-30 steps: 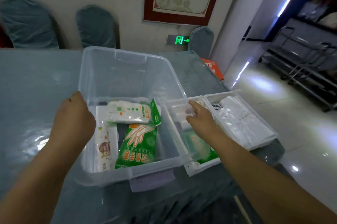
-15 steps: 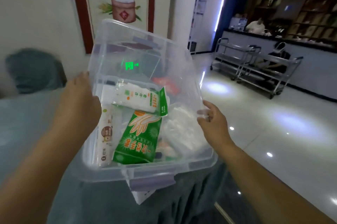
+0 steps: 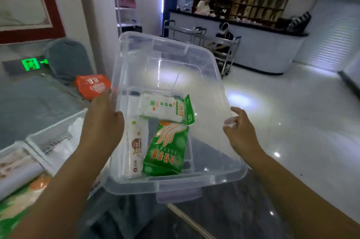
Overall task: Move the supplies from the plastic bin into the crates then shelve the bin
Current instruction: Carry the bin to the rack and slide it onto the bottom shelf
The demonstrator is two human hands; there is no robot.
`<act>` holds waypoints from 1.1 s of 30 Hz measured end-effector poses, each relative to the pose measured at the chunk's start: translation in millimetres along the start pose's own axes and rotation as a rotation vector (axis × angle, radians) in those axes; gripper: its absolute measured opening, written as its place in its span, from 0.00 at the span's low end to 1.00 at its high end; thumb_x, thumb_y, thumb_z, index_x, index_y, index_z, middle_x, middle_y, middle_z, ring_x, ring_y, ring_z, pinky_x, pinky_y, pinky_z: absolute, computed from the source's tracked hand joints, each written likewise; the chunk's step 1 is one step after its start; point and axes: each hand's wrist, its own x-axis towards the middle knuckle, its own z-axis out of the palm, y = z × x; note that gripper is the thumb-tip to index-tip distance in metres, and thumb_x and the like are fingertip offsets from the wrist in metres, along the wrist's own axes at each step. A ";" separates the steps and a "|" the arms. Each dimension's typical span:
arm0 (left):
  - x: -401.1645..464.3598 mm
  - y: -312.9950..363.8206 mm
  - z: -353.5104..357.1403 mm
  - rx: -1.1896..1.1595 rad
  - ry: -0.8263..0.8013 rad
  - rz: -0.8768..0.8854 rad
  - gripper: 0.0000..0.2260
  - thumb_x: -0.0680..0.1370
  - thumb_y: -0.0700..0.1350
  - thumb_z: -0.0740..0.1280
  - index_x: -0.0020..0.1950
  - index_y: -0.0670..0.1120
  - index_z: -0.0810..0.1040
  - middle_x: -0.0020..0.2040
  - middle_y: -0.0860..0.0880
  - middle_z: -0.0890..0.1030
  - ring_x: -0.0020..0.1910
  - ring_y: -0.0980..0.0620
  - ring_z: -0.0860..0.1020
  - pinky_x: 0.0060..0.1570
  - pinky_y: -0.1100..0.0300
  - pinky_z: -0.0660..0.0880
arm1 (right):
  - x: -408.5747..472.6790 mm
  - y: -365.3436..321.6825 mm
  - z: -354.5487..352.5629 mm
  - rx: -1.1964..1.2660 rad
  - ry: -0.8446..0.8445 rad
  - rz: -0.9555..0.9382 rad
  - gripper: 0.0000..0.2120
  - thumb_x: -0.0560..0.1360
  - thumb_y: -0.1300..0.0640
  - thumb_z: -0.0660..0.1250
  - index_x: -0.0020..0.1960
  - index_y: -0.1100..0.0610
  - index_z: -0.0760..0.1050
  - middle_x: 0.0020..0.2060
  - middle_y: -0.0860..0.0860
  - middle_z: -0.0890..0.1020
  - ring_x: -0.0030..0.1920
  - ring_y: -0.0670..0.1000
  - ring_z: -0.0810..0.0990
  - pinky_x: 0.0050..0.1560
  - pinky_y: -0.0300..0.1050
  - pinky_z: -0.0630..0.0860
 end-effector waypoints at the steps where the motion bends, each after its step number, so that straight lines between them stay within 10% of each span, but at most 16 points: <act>1: 4.4 5.9 22.7 -0.012 -0.018 -0.005 0.19 0.72 0.33 0.62 0.61 0.45 0.70 0.52 0.41 0.77 0.45 0.44 0.73 0.43 0.54 0.68 | 15.0 11.2 -11.4 -0.029 0.001 0.017 0.26 0.74 0.61 0.67 0.69 0.49 0.63 0.48 0.49 0.77 0.41 0.48 0.77 0.31 0.34 0.72; 8: 73.3 32.6 159.0 -0.150 -0.156 -0.103 0.14 0.74 0.35 0.63 0.53 0.52 0.71 0.41 0.59 0.75 0.38 0.61 0.73 0.31 0.70 0.64 | 125.2 76.5 -39.3 -0.137 0.001 0.091 0.26 0.75 0.59 0.67 0.69 0.51 0.63 0.48 0.49 0.76 0.38 0.46 0.75 0.28 0.29 0.68; 17: 239.3 12.5 338.3 -0.146 -0.346 -0.252 0.26 0.74 0.36 0.64 0.71 0.45 0.63 0.63 0.43 0.75 0.59 0.43 0.75 0.61 0.48 0.71 | 316.6 141.9 -6.1 -0.213 0.018 0.168 0.22 0.75 0.58 0.66 0.67 0.52 0.66 0.46 0.49 0.77 0.43 0.48 0.77 0.43 0.39 0.75; 33: 451.7 -31.0 629.9 0.055 -0.386 -0.307 0.18 0.73 0.39 0.67 0.62 0.45 0.70 0.45 0.55 0.72 0.34 0.61 0.68 0.32 0.65 0.65 | 652.6 274.2 63.3 -0.270 -0.144 0.225 0.25 0.73 0.58 0.67 0.69 0.53 0.65 0.39 0.42 0.73 0.38 0.43 0.74 0.43 0.41 0.70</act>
